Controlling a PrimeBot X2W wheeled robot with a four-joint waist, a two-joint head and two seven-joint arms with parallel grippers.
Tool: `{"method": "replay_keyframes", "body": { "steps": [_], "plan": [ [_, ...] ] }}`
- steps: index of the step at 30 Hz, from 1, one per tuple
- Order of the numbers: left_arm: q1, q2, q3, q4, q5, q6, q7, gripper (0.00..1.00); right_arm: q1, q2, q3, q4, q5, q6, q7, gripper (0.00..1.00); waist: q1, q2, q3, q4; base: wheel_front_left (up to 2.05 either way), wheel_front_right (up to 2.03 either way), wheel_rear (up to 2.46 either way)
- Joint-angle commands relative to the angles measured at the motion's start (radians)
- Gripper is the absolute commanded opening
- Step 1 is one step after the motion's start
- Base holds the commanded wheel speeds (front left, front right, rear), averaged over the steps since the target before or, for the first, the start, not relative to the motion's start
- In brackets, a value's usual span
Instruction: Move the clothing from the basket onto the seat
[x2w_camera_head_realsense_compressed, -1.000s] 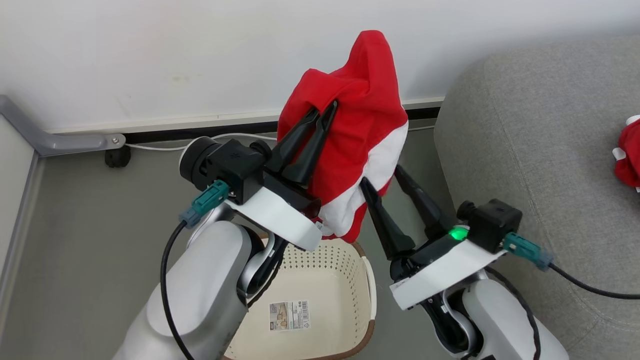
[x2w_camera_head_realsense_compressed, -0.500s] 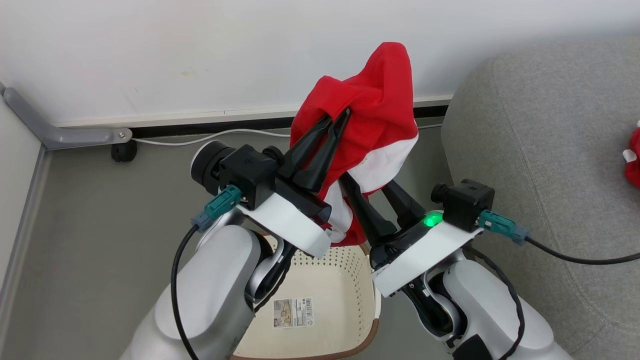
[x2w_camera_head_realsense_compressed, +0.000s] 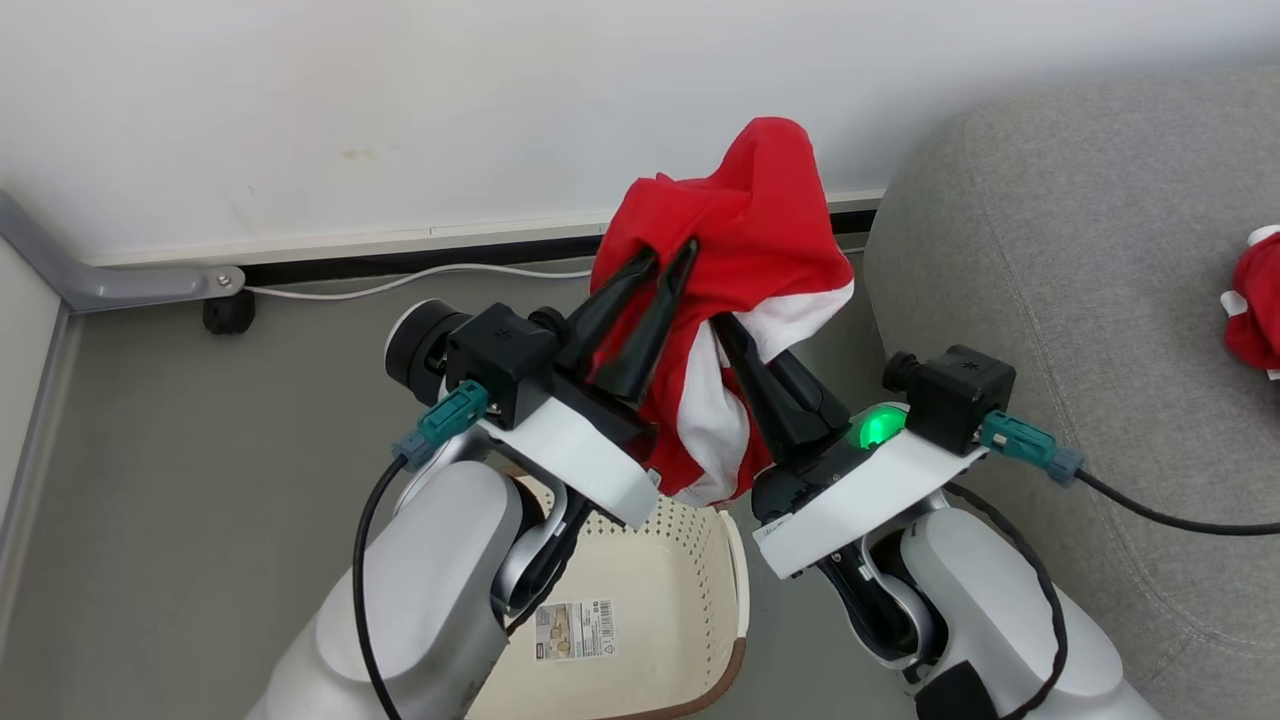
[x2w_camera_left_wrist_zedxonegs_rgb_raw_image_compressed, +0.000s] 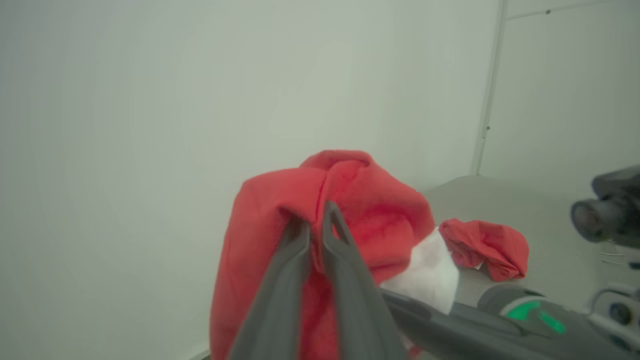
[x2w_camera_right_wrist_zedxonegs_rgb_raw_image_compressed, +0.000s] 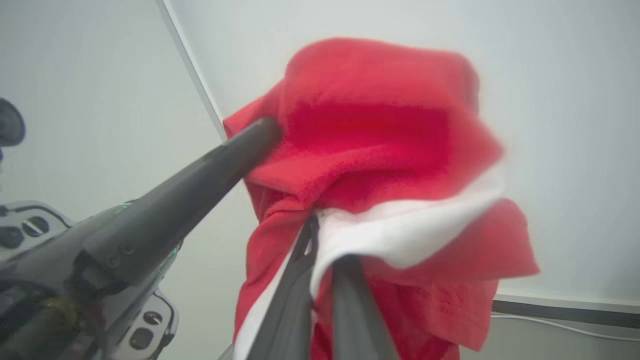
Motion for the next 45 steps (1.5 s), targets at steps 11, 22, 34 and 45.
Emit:
{"method": "replay_keyframes", "body": {
  "steps": [11,22,34,45],
  "plan": [
    [0.011,0.025,0.025,0.033,-0.013,0.000,-0.030,1.00,0.038,0.007,-0.106,-0.121,-0.079,0.003,-0.006,0.00,0.0000,-0.0001,-0.011,-0.057,0.00,0.00,0.00],
    [0.036,0.031,0.012,0.082,-0.010,-0.017,-0.046,1.00,0.065,-0.027,-0.245,-0.198,-0.131,0.003,-0.006,0.00,0.0000,-0.0001,-0.025,-0.161,0.00,0.00,0.00],
    [0.085,0.034,-0.011,0.094,0.005,-0.022,-0.052,1.00,0.089,-0.049,-0.299,-0.246,-0.146,0.003,-0.006,0.00,0.0000,-0.0001,-0.048,-0.304,0.00,0.00,0.00],
    [0.128,0.023,-0.036,0.099,0.002,-0.037,-0.054,1.00,0.114,-0.072,-0.349,-0.294,-0.154,0.003,-0.006,0.00,0.0000,-0.0001,-0.050,-0.443,0.00,0.00,0.00]
  ]
}}
